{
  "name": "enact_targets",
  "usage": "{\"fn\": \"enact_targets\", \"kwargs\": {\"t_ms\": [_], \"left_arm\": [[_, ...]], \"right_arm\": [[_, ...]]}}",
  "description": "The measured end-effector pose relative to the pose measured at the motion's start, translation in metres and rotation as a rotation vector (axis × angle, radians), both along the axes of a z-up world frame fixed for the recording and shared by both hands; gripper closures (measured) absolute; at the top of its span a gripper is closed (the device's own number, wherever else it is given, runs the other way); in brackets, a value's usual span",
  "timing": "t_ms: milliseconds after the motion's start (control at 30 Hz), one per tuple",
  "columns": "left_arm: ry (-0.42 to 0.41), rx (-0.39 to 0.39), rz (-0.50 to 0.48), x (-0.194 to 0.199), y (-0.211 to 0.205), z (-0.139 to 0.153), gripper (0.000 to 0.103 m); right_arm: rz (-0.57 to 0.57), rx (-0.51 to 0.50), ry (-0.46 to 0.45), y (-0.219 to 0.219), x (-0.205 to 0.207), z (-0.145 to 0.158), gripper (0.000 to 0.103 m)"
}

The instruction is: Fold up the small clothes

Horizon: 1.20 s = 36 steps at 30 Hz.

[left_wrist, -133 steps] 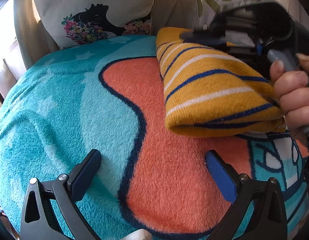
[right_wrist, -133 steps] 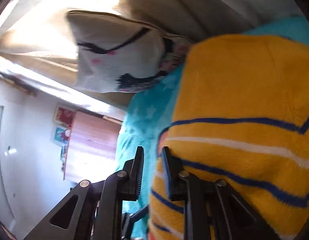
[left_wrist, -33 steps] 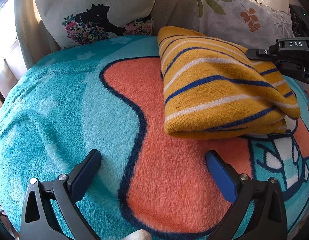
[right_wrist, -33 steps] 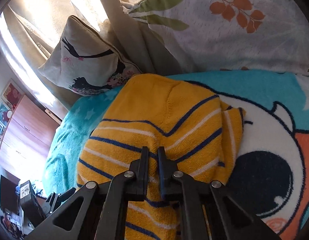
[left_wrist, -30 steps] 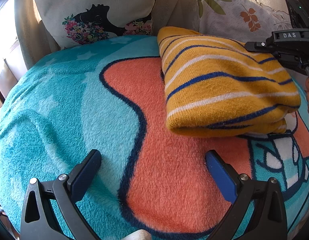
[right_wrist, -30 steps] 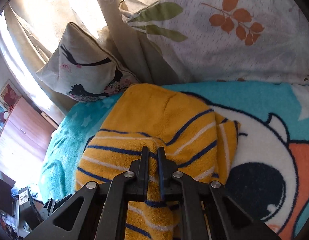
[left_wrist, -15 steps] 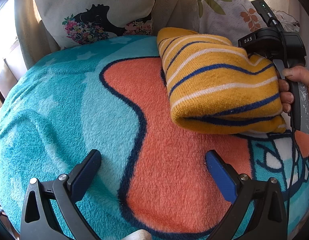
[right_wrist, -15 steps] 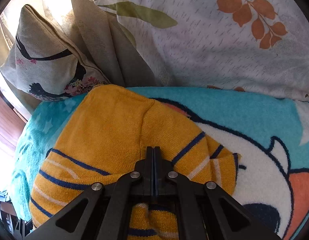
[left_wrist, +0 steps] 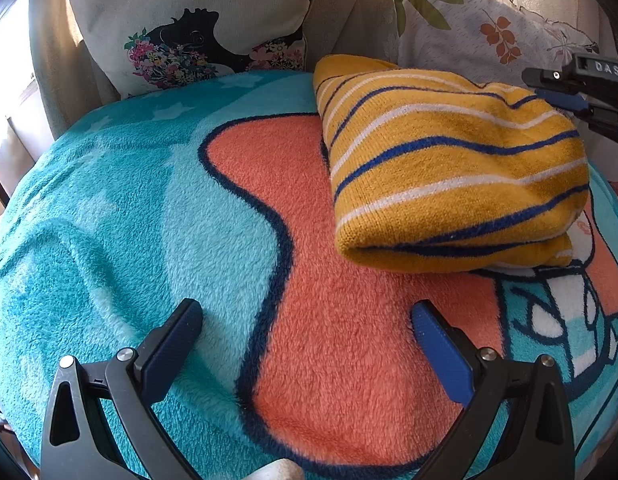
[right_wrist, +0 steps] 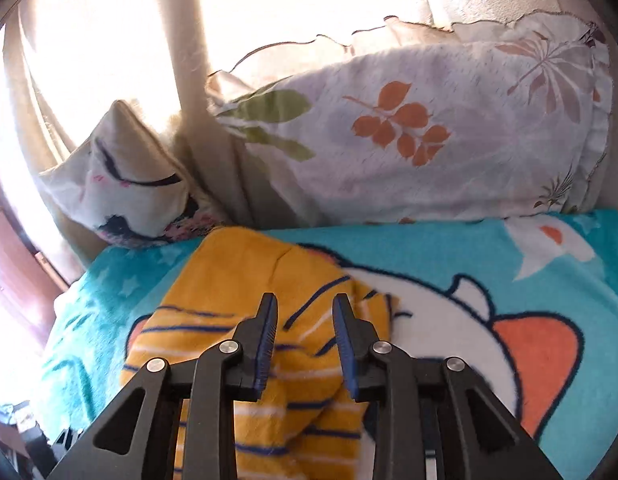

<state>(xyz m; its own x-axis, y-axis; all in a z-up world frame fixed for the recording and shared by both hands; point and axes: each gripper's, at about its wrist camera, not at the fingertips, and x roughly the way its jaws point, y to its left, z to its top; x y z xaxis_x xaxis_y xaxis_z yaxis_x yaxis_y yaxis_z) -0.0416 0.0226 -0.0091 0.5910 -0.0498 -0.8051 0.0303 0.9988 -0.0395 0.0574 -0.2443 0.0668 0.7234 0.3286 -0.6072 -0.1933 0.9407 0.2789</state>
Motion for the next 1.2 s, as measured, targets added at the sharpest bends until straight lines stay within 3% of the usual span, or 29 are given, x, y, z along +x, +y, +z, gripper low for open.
{"fn": "enact_targets", "kwargs": {"t_ms": [133, 167, 200, 267, 367, 533, 667, 800, 933, 967, 1000, 1067, 1200], "left_arm": [[0.000, 0.000, 0.000, 0.000, 0.000, 0.000, 0.000], [0.000, 0.000, 0.000, 0.000, 0.000, 0.000, 0.000], [0.000, 0.000, 0.000, 0.000, 0.000, 0.000, 0.000], [0.000, -0.001, -0.001, 0.000, 0.000, 0.000, 0.000], [0.000, 0.002, 0.000, 0.000, -0.001, 0.000, 0.000], [0.000, 0.003, 0.001, 0.000, -0.001, 0.000, 0.000], [0.000, 0.003, 0.000, 0.000, -0.001, 0.000, 0.000], [0.000, 0.002, 0.000, 0.000, -0.001, 0.000, 0.000], [0.000, 0.002, 0.000, 0.000, -0.001, 0.000, 0.000], [0.000, 0.002, -0.001, 0.000, -0.001, 0.000, 0.000], [0.000, 0.002, 0.000, 0.000, -0.001, 0.000, 0.000], [0.000, 0.003, 0.000, 0.000, -0.001, 0.000, 0.000], [-0.001, 0.001, 0.000, 0.000, -0.001, 0.001, 0.000]], "right_arm": [[0.056, -0.011, 0.068, 0.008, -0.008, -0.030, 0.074], [0.028, -0.009, 0.101, 0.002, -0.003, -0.041, 0.068], [0.003, 0.014, 0.128, -0.005, 0.003, -0.050, 0.056], [-0.081, 0.036, 0.130, -0.023, 0.007, -0.058, 0.053], [-0.216, -0.099, 0.106, -0.033, 0.004, -0.053, 0.053], [-0.195, 0.041, -0.008, -0.048, -0.031, -0.021, 0.055], [-0.025, 0.165, -0.090, -0.032, -0.063, 0.005, 0.061], [0.160, 0.255, 0.017, -0.005, -0.059, -0.009, 0.062], [0.031, 0.186, 0.187, -0.006, -0.026, -0.059, 0.065], [0.017, 0.227, 0.215, -0.013, -0.017, -0.073, 0.065], [0.015, 0.289, 0.214, -0.021, -0.014, -0.079, 0.065], [0.010, 0.310, 0.209, -0.023, -0.015, -0.078, 0.065], [0.001, 0.186, 0.165, -0.010, -0.021, -0.057, 0.063]]}}
